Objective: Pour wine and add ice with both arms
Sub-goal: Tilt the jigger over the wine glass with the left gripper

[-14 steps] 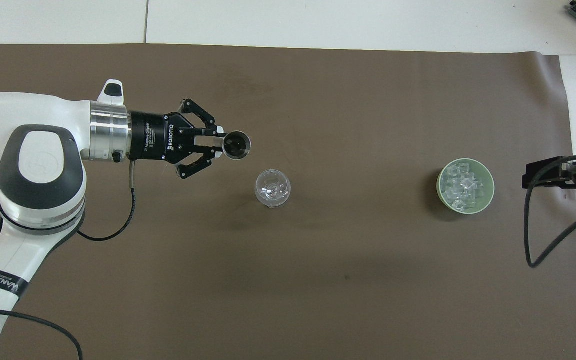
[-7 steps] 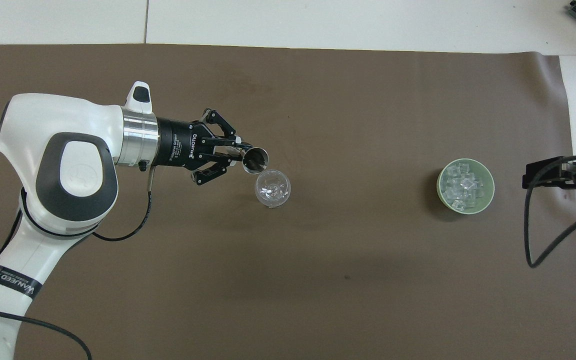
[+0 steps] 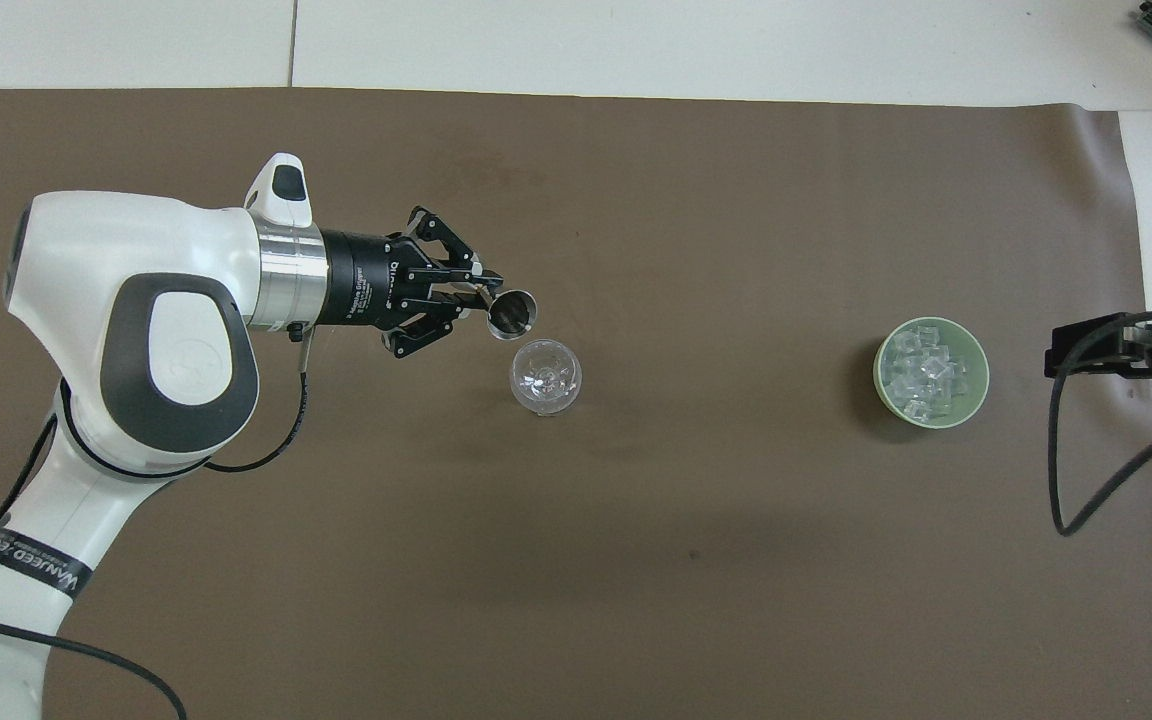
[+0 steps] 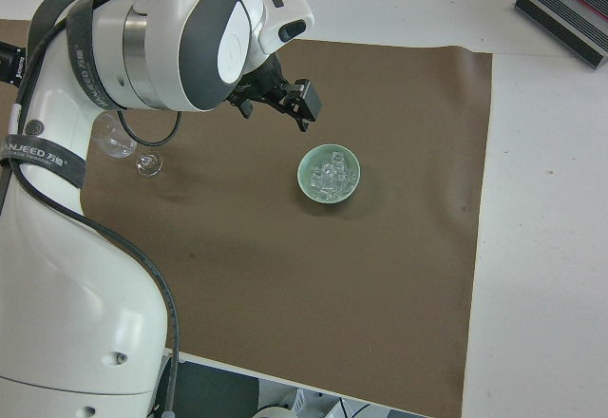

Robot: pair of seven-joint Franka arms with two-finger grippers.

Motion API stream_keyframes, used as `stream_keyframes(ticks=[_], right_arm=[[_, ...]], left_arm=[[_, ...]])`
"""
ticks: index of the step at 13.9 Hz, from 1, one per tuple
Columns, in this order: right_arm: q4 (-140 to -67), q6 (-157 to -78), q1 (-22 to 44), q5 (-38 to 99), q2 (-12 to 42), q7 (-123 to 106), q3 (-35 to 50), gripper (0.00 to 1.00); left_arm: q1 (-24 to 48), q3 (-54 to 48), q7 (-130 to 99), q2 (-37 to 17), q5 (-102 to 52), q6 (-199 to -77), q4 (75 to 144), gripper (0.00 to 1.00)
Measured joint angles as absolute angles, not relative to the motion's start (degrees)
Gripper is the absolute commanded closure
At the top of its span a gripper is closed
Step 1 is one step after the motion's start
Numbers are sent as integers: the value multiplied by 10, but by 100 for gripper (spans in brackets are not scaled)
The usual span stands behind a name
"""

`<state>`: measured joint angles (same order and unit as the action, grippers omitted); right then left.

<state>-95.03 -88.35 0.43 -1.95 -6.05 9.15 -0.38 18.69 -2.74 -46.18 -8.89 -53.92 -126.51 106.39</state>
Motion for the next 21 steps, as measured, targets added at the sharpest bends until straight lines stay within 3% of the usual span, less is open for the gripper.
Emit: stream_keyframes(ticks=[14, 21], right_arm=[[-950, -884, 4, -20, -60, 91, -4, 0], [-950, -884, 4, -20, -60, 92, -4, 0]], left_arm=[[225, -27, -390, -80, -459, -1318, 1074, 100], [259, -28, -378, -61, -427, -1412, 1115, 100]])
